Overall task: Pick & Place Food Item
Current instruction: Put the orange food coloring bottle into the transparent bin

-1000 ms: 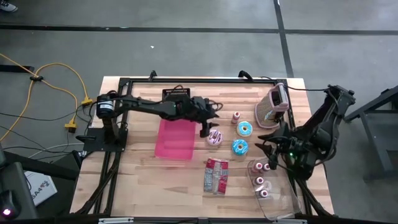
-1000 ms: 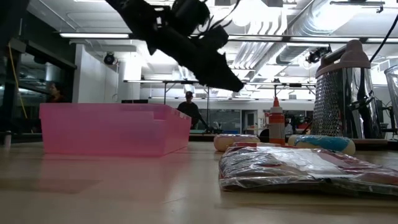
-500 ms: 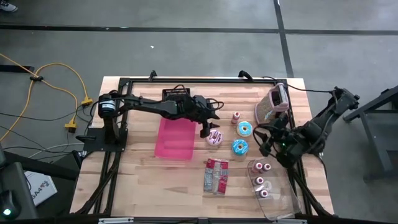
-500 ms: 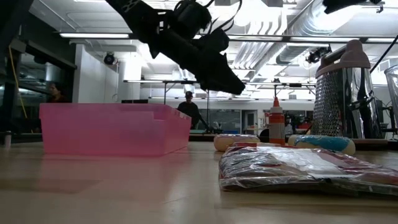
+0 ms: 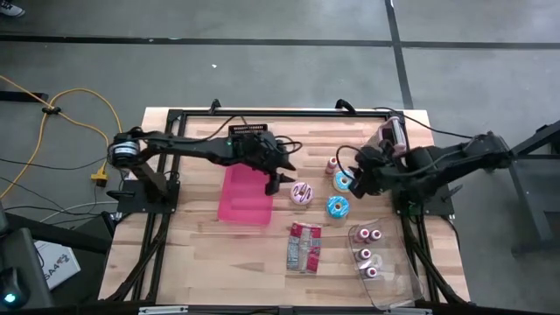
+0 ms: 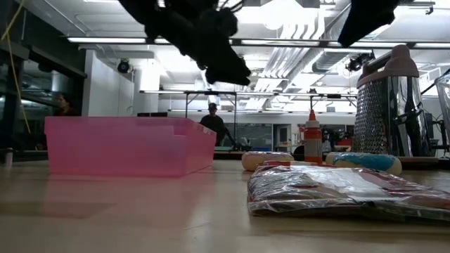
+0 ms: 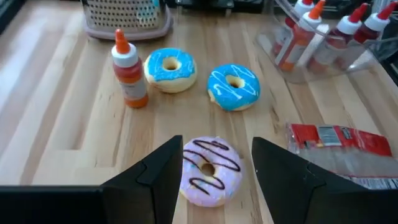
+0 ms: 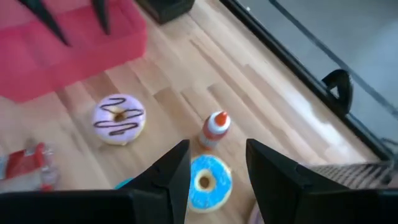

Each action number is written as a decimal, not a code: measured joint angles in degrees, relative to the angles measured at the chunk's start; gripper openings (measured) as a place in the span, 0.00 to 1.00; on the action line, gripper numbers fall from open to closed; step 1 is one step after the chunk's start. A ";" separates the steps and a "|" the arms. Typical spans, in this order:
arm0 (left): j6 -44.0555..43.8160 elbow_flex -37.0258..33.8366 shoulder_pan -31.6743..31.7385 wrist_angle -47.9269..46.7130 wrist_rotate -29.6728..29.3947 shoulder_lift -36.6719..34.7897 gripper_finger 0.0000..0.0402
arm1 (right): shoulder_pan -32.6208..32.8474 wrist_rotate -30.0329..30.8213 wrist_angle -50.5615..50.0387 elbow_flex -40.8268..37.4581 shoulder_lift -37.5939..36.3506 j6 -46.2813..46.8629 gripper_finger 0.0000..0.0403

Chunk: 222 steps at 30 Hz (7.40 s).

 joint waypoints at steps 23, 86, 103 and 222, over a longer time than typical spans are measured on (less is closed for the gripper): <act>-0.87 -13.86 1.68 -0.14 -0.18 -10.05 0.47 | -29.75 -24.37 10.45 0.00 14.09 -19.85 0.59; -0.11 -13.90 1.44 -2.91 1.58 -9.98 0.47 | -33.92 -34.14 12.45 0.00 24.91 -15.60 0.59; -0.11 -13.88 1.44 -2.93 1.64 -9.98 0.47 | -34.31 -34.44 13.23 -0.07 29.33 -17.54 0.59; -11.35 -13.86 1.40 4.43 -0.26 -9.98 0.47 | -3.06 -38.71 2.79 1.25 -3.18 -10.16 0.25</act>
